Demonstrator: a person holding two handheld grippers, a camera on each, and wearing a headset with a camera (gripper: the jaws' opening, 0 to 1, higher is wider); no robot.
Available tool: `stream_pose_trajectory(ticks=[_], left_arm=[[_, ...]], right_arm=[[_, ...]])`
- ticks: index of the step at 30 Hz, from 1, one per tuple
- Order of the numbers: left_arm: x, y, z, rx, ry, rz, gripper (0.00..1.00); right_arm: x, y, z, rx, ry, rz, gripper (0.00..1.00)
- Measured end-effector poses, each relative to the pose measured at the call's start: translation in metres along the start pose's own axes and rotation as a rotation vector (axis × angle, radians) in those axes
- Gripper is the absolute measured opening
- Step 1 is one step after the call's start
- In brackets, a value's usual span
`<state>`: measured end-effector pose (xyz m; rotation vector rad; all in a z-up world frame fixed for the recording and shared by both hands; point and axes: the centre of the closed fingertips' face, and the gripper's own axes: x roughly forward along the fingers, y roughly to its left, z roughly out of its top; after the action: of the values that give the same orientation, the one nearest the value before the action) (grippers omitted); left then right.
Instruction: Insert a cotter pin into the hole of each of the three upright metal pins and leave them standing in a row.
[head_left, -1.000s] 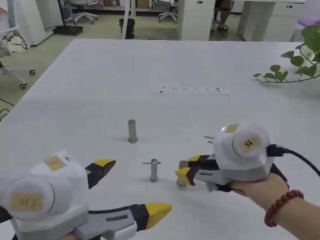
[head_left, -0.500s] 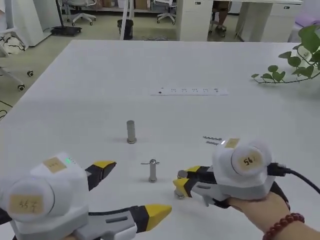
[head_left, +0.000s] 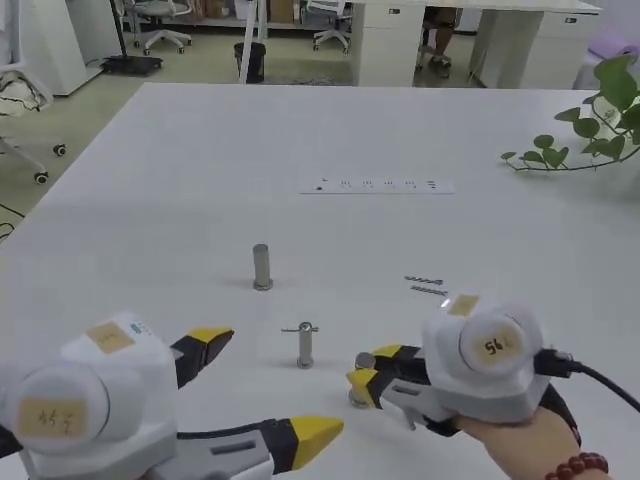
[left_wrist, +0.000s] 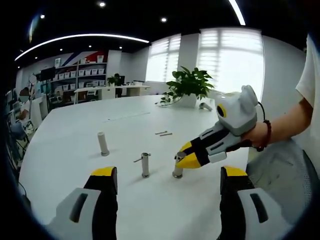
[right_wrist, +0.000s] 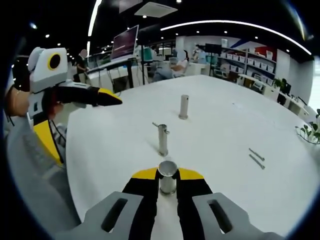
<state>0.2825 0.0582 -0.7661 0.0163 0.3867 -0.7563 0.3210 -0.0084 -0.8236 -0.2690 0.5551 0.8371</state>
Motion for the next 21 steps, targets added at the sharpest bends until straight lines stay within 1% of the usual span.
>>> stream_pose_trajectory(ticks=[6,9,12,13,14,18,21], left_arm=[[-0.0005,-0.001,-0.0008,0.001,0.002,-0.002,0.84],[-0.0002,-0.0011,-0.0013,0.001,0.004,-0.003,0.84],[-0.0001,-0.0012,-0.0019,0.004,0.004,-0.001,0.84],[0.0001,-0.0013,-0.0017,0.003,0.003,-0.002,0.85],[0.0002,-0.0012,-0.0017,0.002,0.003,-0.002,0.85],[0.0003,-0.0007,-0.002,0.008,0.004,0.001,0.85],[0.0004,-0.0003,-0.0016,0.008,0.002,0.002,0.85]], right_arm=[[-0.0007,0.0008,-0.0005,0.004,0.001,-0.01,0.14],[-0.0007,0.0011,-0.0008,0.022,0.005,-0.008,0.14],[-0.0011,0.0014,-0.0003,0.072,-0.006,-0.003,0.15],[-0.0012,0.001,-0.0001,0.075,-0.011,-0.002,0.16],[-0.0014,0.0012,0.0009,0.087,-0.023,-0.002,0.17],[-0.0022,0.0017,0.0017,0.107,-0.033,0.0,0.24],[-0.005,0.002,0.0048,0.122,-0.047,0.015,0.26]])
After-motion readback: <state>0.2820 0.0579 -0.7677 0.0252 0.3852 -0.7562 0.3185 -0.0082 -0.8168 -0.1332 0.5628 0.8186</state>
